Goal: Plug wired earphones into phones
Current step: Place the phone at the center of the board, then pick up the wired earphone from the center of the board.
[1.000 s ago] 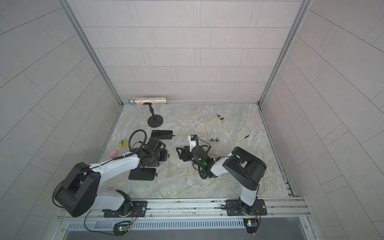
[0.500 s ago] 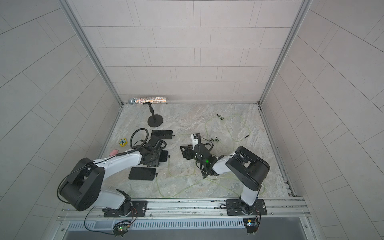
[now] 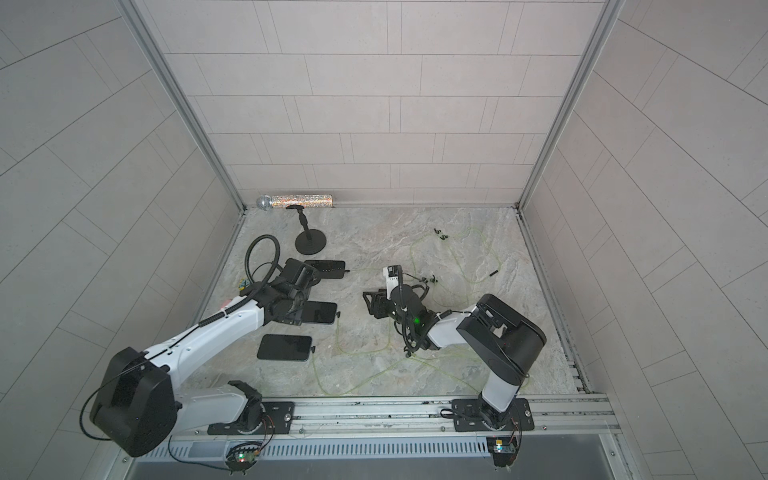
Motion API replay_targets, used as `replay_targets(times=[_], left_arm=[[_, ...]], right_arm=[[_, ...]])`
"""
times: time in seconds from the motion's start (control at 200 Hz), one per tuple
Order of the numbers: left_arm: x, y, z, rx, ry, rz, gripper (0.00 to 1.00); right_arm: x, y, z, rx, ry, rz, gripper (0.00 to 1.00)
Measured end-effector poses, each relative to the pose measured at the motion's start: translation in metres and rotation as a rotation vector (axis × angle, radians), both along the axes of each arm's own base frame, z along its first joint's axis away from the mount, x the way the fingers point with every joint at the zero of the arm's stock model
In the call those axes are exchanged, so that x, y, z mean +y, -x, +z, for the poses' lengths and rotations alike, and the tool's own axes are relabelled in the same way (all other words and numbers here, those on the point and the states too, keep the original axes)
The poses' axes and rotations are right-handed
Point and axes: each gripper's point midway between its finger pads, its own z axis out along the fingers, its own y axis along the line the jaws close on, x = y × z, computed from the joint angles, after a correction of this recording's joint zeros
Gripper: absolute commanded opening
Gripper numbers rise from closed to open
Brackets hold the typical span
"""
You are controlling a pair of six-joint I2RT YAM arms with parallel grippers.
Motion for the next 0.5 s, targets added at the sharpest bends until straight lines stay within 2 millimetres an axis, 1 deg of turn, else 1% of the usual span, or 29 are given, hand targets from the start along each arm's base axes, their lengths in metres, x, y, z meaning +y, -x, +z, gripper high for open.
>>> replay_targets(times=[0.06,0.12,0.175,0.215,0.25,0.285,0.32,0.375,0.435,0.5], left_arm=[[-0.007,-0.012,0.018,-0.032,-0.022,-0.069,0.95],[-0.017,-0.023,0.032,-0.050,-0.028,-0.130,0.94],[-0.027,-0.032,0.037,-0.057,-0.018,-0.168,0.91],[-0.034,-0.038,0.036,-0.055,-0.007,-0.192,0.89],[-0.040,-0.041,0.031,-0.046,0.005,-0.207,0.88],[-0.046,-0.044,0.022,-0.029,0.019,-0.221,0.83],[-0.051,-0.047,0.012,-0.008,0.030,-0.233,0.79],[-0.060,-0.051,-0.007,0.030,0.045,-0.249,0.74],[-0.069,-0.055,-0.026,0.079,0.054,-0.268,0.74],[-0.082,-0.062,-0.041,0.115,0.071,-0.291,0.74]], right_arm=[[-0.006,-0.003,0.006,-0.018,0.001,-0.017,0.60],[-0.013,-0.005,0.010,-0.029,0.004,-0.041,0.59],[-0.021,-0.006,0.011,-0.036,0.011,-0.069,0.58],[-0.027,-0.006,0.011,-0.038,0.017,-0.089,0.57],[-0.033,-0.006,0.010,-0.039,0.024,-0.108,0.57],[-0.038,-0.006,0.009,-0.040,0.032,-0.126,0.56],[-0.043,-0.006,0.009,-0.041,0.039,-0.143,0.55],[-0.051,-0.006,0.009,-0.045,0.052,-0.170,0.55],[-0.057,-0.006,0.010,-0.051,0.057,-0.195,0.55],[-0.062,-0.007,0.010,-0.055,0.061,-0.213,0.54]])
